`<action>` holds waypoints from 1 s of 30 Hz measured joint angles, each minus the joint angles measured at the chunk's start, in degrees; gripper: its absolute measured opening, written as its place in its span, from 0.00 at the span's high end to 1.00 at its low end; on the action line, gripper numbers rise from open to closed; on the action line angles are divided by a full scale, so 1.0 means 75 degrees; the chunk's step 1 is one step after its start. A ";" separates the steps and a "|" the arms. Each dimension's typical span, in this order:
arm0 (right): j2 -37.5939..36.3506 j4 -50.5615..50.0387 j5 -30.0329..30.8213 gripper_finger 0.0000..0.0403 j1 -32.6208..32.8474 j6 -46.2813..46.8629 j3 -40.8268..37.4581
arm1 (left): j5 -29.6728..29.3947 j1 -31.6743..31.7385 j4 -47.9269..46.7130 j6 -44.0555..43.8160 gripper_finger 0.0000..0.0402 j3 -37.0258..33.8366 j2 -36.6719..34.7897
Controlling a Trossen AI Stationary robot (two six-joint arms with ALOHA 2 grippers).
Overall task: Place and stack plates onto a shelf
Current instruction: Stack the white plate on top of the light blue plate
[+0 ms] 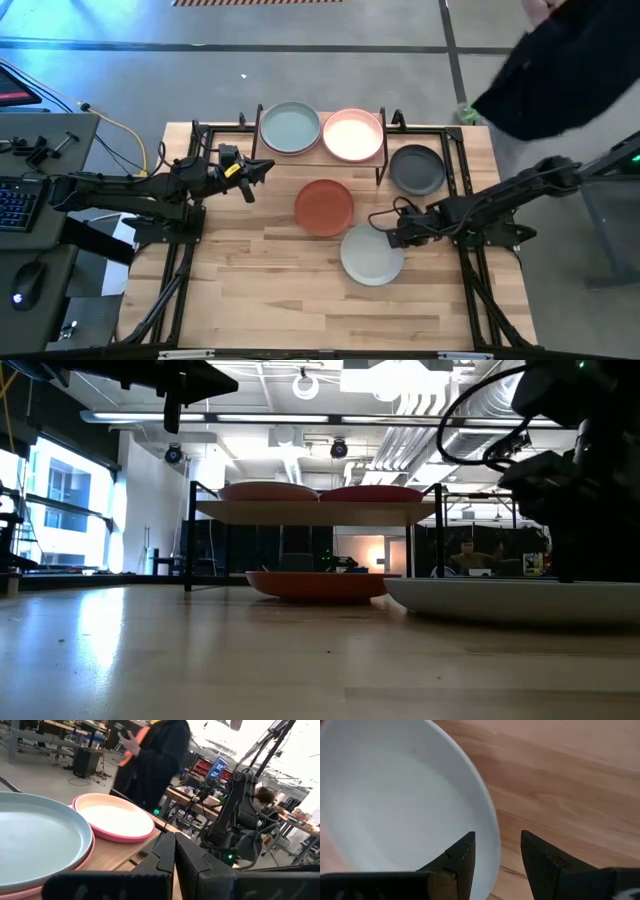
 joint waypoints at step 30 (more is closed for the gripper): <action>0.0946 -0.0108 -0.0114 0.70 0.0001 0.0004 0.0377 | -0.0005 0.0000 -0.0012 0.0146 1.00 0.0000 0.0000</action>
